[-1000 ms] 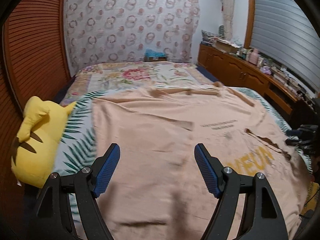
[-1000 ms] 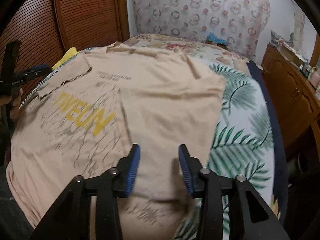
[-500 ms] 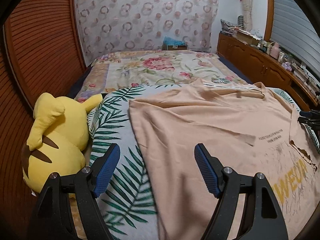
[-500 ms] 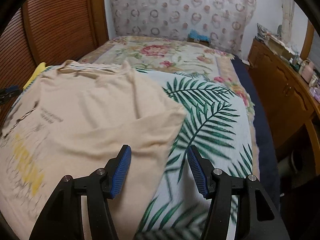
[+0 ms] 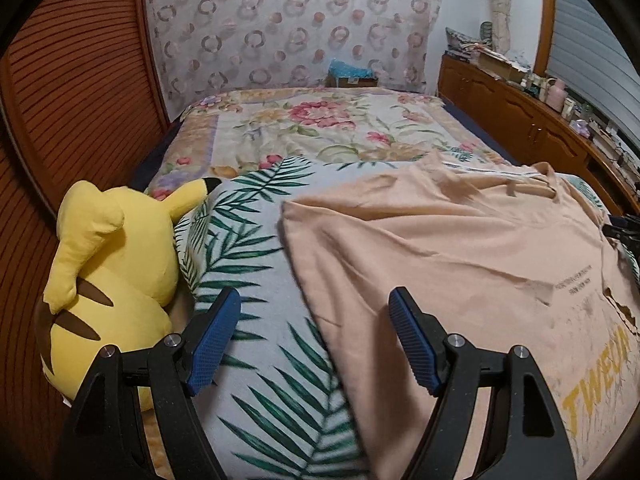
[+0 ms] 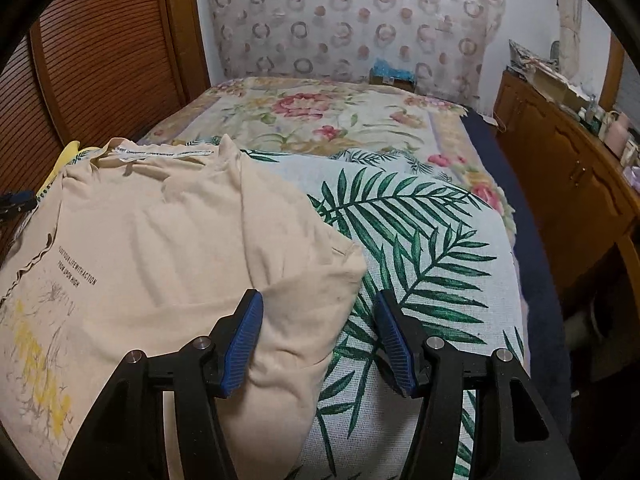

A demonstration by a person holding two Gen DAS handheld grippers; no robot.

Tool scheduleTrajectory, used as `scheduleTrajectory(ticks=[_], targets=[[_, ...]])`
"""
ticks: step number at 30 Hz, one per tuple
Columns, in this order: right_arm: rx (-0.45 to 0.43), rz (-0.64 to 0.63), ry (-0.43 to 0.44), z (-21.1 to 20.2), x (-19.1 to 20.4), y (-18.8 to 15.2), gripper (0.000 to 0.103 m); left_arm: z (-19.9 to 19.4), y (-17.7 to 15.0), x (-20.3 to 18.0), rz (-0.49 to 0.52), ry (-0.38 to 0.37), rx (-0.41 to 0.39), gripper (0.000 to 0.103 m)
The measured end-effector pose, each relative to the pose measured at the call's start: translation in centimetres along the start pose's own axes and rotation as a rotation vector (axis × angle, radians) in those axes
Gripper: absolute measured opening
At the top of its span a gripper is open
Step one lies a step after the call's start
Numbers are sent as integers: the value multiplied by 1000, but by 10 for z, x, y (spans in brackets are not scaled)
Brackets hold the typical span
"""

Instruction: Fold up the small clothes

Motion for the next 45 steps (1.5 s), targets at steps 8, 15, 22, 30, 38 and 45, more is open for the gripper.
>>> scheduleTrajectory(ticks=[8,15,22,30,38,45], targets=[[0,-3,2,3,-2,1,53,25,17,19,-38,-21,28,53],[-3,-32,27,1,1,10,7,38,33,27,-58,-1,36,53],[-50,43,-67,-2,-19,17,6,38,32,25,-37,-5,31,52],[-81,30,-25,-12,-11,21,6,38,38,13,-52,-81,54,6],[-195,7,33,-72,-7,13,6,-29,34,-40,67,-104,-69,5],[-272,-10,78,-125,-8,-15,6,-100,9,-68,98,-99,-173,5]])
Point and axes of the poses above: each gripper's, at about its wrist camera, not at the fingertips, and z roughly the way its jaws point, x to its left, y to its top, the point moved 6 cm from there along z, roughly the way its jaws point, and after that the axes turned 14 degrees about -y, right-handed, at the moved point
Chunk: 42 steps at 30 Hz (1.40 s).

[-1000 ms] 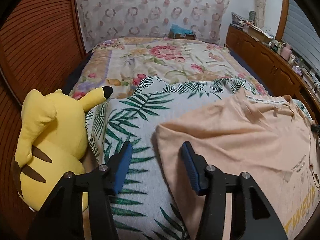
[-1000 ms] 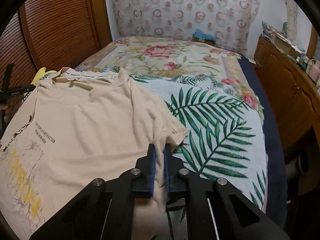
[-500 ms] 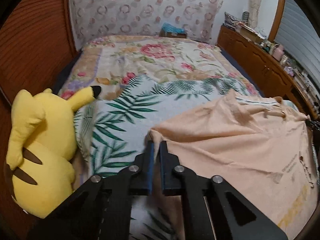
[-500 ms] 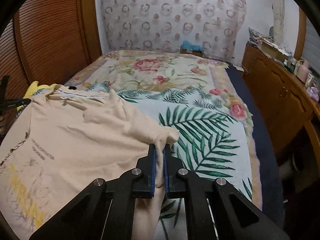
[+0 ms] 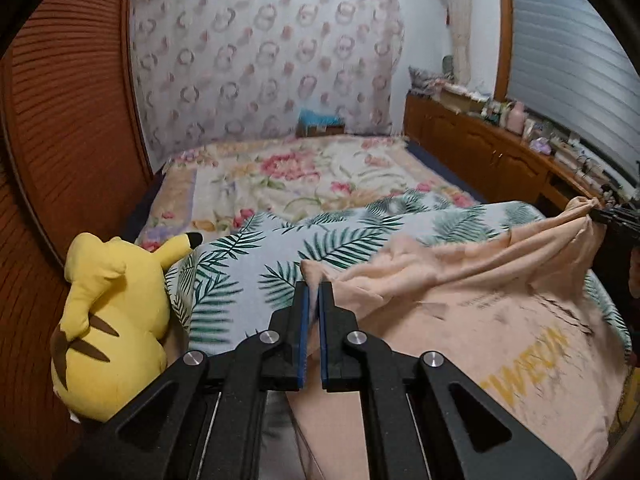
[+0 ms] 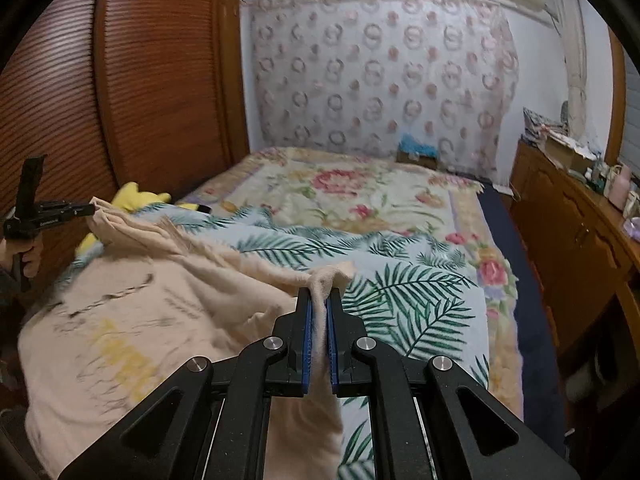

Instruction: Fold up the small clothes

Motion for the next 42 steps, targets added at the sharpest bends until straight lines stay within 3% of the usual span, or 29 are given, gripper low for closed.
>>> scheduleTrajectory(ticks=[16,22,28,31,33,36,38,39,42], targets=[[18,7,37,-104,-14,-69,6,-93,-76,-35,-57,8,-84,5],[55,22,42,-133,-9,-82,6,-105,-104,-36,-64,27,-45,5],[133,28,54,-128,-1,-101,6,-88,-133,-24,-97,57,38,5],[163,21,45,-121,-2,-101,6,-84,-136,-20,-107,67,50,19],[162,22,33,-121,-3,-94,7,-87,-135,-18,-103,77,40,40],[141,18,16,-126,-2,-82,12,-89,-129,-17,-107,66,27,41],[128,10,1,-128,-1,-75,21,-86,-123,-14,-98,74,36,41],[121,7,-2,-129,-1,-71,24,-85,-121,-12,-91,77,38,49],[110,2,-12,-125,0,-63,47,-78,-111,-8,-79,68,34,72]])
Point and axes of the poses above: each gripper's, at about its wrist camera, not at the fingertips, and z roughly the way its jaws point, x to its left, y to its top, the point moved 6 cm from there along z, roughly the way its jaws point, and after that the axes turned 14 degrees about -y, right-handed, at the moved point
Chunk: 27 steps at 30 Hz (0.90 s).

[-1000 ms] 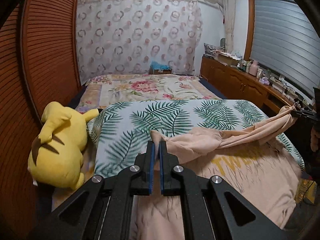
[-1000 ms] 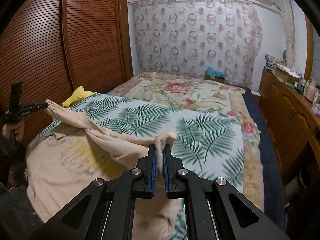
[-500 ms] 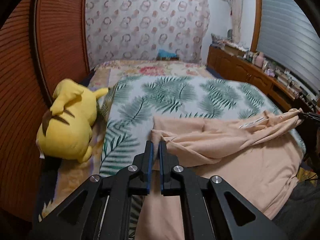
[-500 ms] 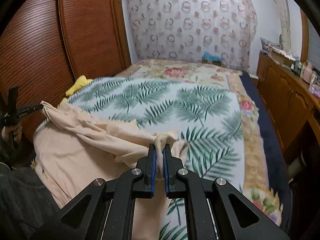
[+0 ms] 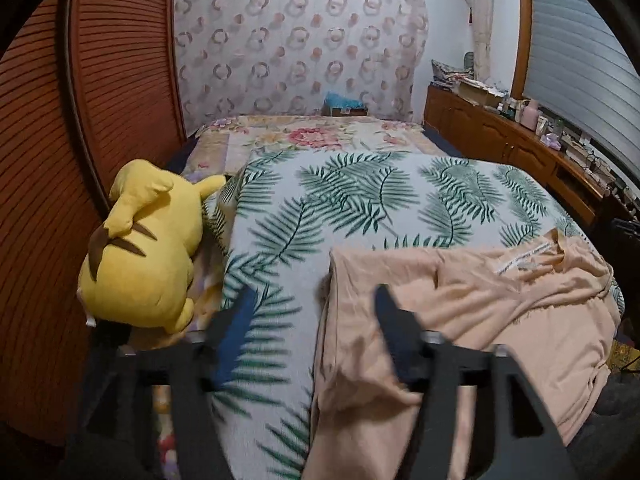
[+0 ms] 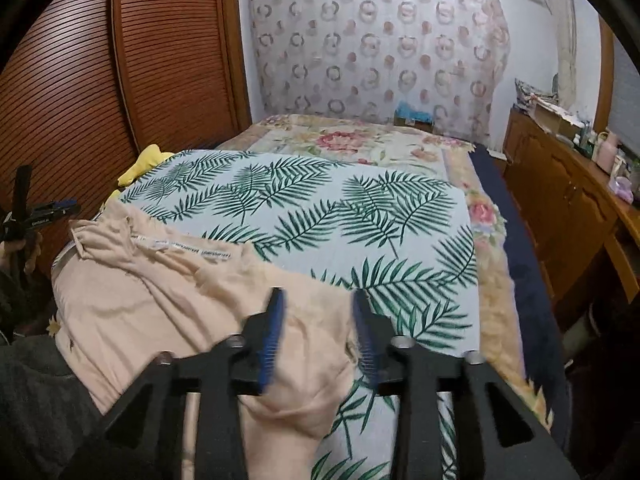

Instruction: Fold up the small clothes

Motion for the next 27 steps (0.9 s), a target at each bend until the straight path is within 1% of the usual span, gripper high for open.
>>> scheduleTrajectory(ticks=[1,4,7,12,14,17,27], targets=[[-3,2,-9,2,0,1,53,4,4,1,2,-4,4,72],[14,6,2,15,3,-3,53,16,12,6,10,2,17,72],[50,21,-12,42,-2,-10,53,31,20,10,17,-2,41,73],[91,41,-23,70,-8,-8,53,55,28,14,21,-15,79,73],[100,46,-23,78,-9,-7,53,65,27,16,8,-29,100,73],[119,52,-20,86,-8,-11,53,76,24,18,8,-26,131,73],[171,32,4,102,-3,-20,53,91,8,15,24,-50,199,73]])
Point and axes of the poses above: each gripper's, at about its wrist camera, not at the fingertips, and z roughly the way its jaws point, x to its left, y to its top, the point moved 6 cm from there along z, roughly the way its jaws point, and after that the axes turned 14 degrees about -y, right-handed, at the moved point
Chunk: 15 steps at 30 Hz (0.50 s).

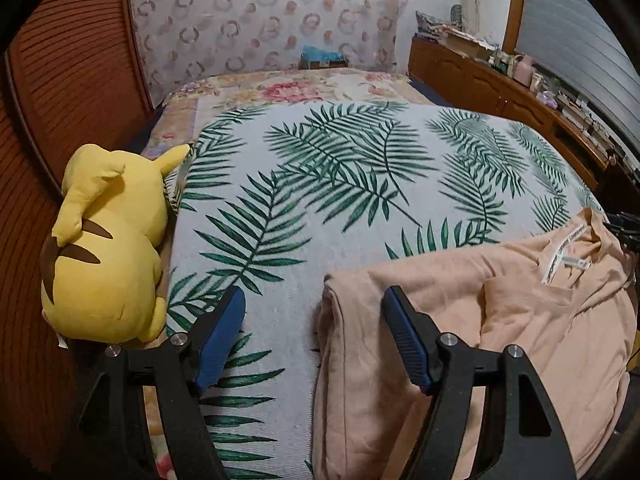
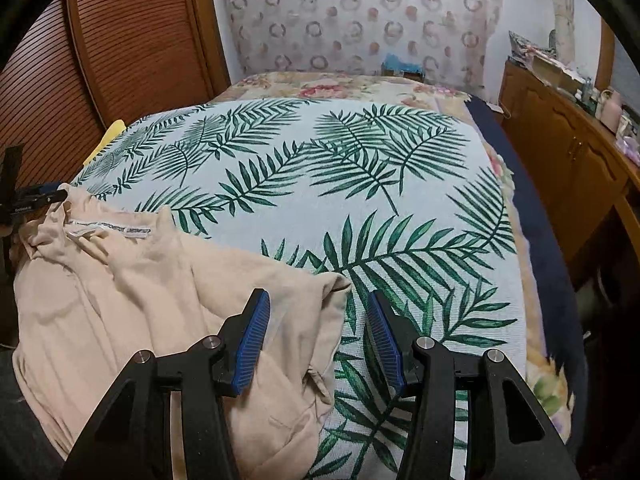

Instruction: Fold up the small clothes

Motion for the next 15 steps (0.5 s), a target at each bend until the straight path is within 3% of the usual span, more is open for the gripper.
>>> scheduleTrajectory(ticks=[15], targets=[[-17,-14,-12,7,3,-1,53,8,-5,0,8,-17,21,72]])
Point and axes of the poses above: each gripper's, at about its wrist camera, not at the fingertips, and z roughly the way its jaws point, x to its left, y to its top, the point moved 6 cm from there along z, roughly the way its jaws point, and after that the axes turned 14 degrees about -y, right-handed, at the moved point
